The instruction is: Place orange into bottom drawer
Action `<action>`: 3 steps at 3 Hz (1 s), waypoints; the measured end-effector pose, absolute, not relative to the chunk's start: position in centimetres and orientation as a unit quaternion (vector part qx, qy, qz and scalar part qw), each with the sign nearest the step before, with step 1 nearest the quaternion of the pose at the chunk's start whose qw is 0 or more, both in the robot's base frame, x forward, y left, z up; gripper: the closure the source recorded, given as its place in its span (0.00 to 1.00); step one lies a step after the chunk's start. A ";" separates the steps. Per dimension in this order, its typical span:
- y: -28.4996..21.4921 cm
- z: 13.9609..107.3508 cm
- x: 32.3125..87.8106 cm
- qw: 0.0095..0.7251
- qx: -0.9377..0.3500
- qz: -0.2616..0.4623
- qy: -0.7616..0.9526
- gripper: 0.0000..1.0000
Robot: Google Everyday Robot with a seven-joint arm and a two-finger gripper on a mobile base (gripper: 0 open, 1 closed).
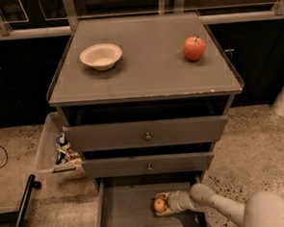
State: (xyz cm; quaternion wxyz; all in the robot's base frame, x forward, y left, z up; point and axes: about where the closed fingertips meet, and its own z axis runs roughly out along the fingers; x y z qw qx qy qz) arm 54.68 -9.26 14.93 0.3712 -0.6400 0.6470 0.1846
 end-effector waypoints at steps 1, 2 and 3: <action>-9.3 14.9 54.7 0.371 -0.640 0.185 0.647 0.11; -9.3 14.9 54.7 0.371 -0.640 0.185 0.647 0.00; -9.3 14.9 54.7 0.371 -0.640 0.185 0.647 0.00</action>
Offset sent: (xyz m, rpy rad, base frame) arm 0.0000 0.0000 0.0000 0.0000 0.0000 0.0000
